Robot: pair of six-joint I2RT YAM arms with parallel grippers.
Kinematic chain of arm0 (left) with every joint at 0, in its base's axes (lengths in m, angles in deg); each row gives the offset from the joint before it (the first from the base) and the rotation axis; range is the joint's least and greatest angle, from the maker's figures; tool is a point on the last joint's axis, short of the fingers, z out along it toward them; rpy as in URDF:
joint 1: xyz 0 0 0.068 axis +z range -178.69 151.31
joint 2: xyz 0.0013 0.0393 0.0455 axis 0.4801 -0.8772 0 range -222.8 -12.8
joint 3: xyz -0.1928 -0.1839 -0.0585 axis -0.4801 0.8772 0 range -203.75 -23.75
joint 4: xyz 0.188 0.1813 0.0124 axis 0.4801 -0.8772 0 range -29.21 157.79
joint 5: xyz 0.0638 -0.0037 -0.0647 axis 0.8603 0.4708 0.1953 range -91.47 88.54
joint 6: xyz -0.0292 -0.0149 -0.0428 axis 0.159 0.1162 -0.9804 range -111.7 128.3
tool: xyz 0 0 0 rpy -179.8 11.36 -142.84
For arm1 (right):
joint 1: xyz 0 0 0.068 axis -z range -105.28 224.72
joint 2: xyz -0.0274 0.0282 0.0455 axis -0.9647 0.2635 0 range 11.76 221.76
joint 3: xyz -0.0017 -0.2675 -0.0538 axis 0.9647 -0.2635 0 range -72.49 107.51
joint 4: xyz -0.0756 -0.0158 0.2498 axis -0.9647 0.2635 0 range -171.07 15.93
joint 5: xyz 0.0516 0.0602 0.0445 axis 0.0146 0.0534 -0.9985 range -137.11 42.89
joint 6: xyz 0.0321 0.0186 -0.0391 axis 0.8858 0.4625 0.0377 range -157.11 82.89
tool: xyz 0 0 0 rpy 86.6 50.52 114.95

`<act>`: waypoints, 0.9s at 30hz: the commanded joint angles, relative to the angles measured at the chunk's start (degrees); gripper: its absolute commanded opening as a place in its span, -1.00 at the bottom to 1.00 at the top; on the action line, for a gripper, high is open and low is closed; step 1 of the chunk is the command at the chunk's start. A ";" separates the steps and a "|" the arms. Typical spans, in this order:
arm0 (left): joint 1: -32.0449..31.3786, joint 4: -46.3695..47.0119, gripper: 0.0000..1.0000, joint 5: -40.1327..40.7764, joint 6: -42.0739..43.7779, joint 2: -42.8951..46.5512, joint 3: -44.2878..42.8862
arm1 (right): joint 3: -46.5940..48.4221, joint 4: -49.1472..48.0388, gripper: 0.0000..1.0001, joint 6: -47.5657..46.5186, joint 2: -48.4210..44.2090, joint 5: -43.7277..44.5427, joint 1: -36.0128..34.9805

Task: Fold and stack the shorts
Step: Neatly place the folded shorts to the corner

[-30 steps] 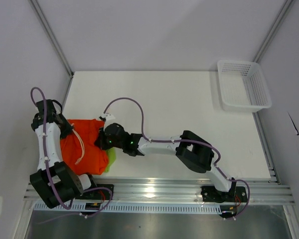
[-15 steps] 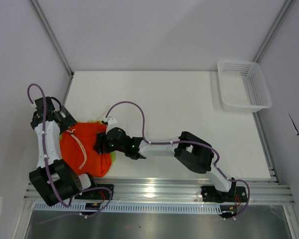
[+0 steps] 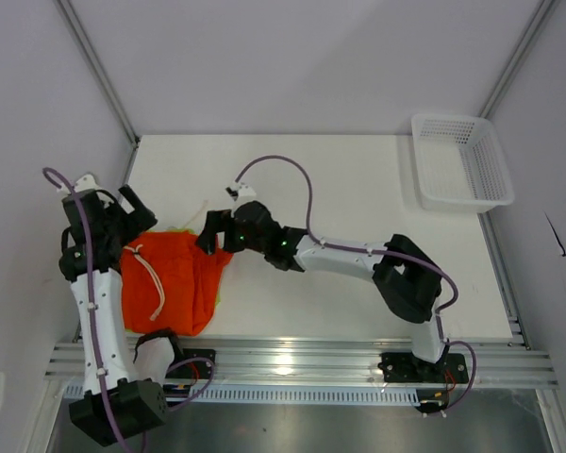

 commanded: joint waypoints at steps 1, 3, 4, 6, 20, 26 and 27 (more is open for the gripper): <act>-6.14 5.43 0.98 -3.96 -4.91 2.21 4.02 | -4.75 3.18 0.99 -2.65 -6.07 1.65 4.93; -11.57 6.94 0.98 -0.98 -7.36 2.31 4.37 | -7.22 4.07 0.99 -3.98 -10.03 3.40 7.14; -13.17 7.47 0.98 -0.18 -8.25 2.04 4.28 | -10.10 4.34 0.99 -5.11 -11.52 3.32 9.67; -18.77 9.40 0.98 1.23 -10.96 1.43 4.46 | -13.36 4.69 0.99 -5.91 -16.53 3.93 12.15; -55.45 33.30 0.98 25.13 -17.75 4.50 23.17 | -47.20 -1.11 0.99 -20.15 -54.75 18.78 22.09; -56.87 42.78 0.98 23.22 -15.29 11.51 33.98 | -55.82 1.61 0.99 -21.39 -66.97 29.50 22.09; -56.95 43.24 0.98 22.69 -15.03 12.32 35.64 | -57.22 1.09 0.99 -21.47 -68.30 31.52 22.09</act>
